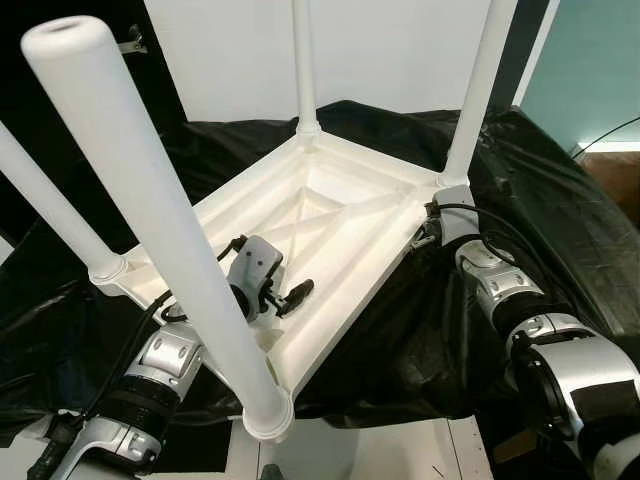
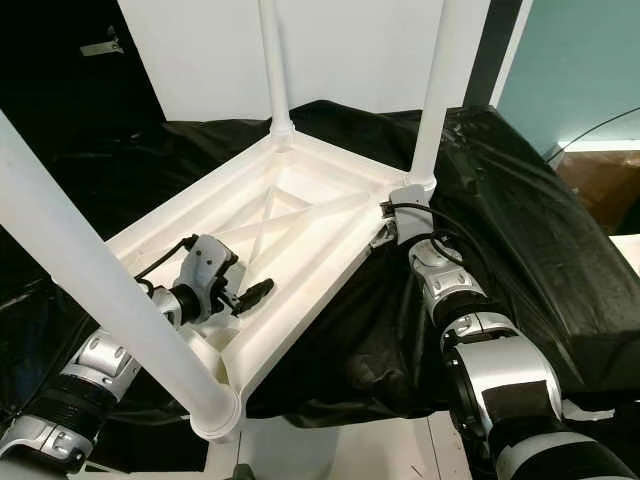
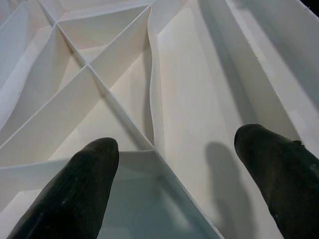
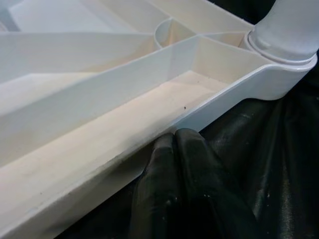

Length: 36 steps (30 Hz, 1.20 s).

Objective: Building children table

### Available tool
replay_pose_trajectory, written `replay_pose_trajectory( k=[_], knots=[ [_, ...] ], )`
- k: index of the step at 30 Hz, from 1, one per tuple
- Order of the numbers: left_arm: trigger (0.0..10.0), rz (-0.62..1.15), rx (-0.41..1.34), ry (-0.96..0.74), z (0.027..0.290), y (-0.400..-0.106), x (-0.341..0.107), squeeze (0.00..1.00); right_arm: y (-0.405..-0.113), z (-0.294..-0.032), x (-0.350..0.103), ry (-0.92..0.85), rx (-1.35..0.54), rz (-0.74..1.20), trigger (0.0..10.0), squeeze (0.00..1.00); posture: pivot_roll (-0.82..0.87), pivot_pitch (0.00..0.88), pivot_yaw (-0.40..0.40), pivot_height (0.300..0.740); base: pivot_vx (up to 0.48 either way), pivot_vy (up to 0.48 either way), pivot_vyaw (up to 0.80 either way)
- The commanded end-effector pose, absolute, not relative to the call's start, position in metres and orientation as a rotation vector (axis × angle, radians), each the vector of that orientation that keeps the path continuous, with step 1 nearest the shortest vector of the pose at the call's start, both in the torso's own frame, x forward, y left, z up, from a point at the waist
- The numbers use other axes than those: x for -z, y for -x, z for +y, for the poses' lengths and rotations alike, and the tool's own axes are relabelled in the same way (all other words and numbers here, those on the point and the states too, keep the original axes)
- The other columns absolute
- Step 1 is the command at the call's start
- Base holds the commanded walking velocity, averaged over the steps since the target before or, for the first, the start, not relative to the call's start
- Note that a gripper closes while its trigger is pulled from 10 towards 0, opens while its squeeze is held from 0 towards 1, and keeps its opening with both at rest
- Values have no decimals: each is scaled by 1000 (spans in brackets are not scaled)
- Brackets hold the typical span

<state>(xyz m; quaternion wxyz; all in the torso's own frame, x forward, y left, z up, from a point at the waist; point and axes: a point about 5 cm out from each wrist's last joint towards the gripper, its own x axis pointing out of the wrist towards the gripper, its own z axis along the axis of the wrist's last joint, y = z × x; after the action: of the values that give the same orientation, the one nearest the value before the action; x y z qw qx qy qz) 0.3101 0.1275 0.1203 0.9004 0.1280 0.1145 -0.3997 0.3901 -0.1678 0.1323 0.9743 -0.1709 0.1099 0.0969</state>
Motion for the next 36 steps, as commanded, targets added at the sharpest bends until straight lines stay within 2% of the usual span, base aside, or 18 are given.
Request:
replay_pose_trajectory(
  k=[1, 11, 20, 26, 32, 36],
  knots=[
    [10000, 345, 1198, -206, 110, -285, -105, 0, -392, -163, -135, 364, -231, 222, 10000, 0, 103, 37, 35, 740, 0, 0, 0],
    [10000, 350, 1250, -186, 100, -270, -104, 0, -389, -167, -122, 298, -209, 325, 10000, 0, 128, 46, 37, 740, 0, 0, 0],
    [10000, 349, 1163, -207, 104, -279, -103, 0, -389, -160, -121, 235, -179, 310, 10000, 0, 119, 48, 31, 740, 0, 0, 0],
    [10000, 369, 1245, -185, 100, -269, -103, 0, -383, -154, -108, 263, -215, 338, 10000, 0, 115, 53, 36, 740, 0, 0, 0],
    [10000, 353, 1296, -159, 93, -264, -110, 0, -390, -153, -121, 254, -239, 336, 10000, 0, 155, 63, 33, 740, 0, 0, 0],
    [10000, 352, 1297, -160, 94, -260, -110, 0, -397, -140, -138, 246, -303, 295, 10000, 0, 175, 64, 27, 740, 0, 0, 0]
  ],
)
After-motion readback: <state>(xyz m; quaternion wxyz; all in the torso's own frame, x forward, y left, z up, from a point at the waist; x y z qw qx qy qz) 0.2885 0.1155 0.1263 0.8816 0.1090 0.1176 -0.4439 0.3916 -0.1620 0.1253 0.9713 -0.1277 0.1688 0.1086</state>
